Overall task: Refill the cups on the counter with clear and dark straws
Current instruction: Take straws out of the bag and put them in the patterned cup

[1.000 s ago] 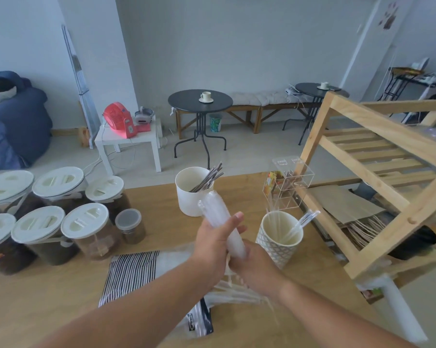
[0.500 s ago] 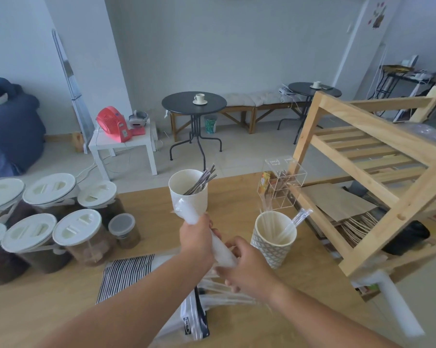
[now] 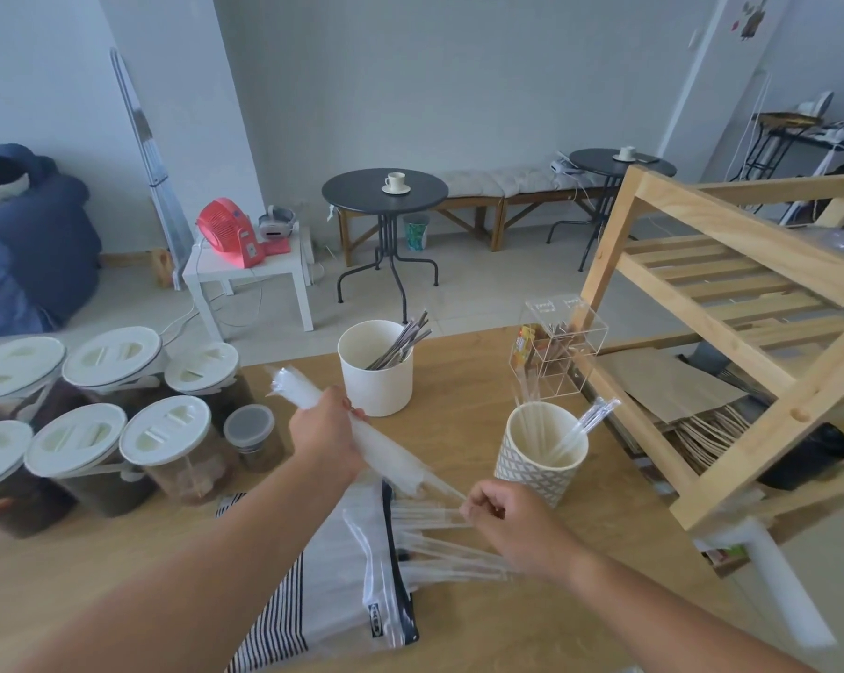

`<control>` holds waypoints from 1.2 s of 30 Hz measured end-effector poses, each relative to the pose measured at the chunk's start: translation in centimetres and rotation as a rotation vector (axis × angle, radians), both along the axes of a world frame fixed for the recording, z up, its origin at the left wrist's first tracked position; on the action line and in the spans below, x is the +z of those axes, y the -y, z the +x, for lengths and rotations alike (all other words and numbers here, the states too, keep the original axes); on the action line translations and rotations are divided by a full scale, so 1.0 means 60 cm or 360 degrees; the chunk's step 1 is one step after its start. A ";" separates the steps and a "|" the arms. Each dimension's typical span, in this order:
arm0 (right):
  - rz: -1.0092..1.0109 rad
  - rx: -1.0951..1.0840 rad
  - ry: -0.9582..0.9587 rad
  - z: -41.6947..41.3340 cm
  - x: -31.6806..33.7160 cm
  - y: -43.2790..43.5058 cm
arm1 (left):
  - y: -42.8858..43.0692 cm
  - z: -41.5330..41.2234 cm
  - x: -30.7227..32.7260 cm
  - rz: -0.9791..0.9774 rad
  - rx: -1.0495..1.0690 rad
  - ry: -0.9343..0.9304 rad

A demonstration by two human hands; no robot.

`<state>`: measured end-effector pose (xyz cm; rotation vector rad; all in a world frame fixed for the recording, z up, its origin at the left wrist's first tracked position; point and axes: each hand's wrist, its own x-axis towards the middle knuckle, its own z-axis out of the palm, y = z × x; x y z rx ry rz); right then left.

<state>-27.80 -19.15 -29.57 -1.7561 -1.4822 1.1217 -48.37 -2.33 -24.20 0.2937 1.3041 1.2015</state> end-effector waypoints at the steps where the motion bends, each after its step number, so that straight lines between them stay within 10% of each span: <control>1: -0.0038 -0.0050 -0.0161 -0.010 0.005 -0.002 | 0.002 -0.001 -0.001 -0.0004 -0.0013 0.0002; 7: -0.0328 -0.1108 -0.1411 -0.105 0.016 -0.039 | 0.046 0.034 -0.009 0.0002 -0.0223 0.0120; 18: -0.0247 -0.1130 -0.1747 -0.115 0.031 -0.044 | 0.093 0.085 0.005 0.0344 -0.0534 0.0154; 25: -0.0191 -0.1543 -0.1400 -0.052 0.003 0.019 | 0.089 0.175 0.127 0.1232 -0.1090 -0.0236; 36: 0.0433 -0.1833 -0.0922 0.111 0.044 0.016 | 0.086 0.328 0.055 0.1122 -0.1304 -0.0482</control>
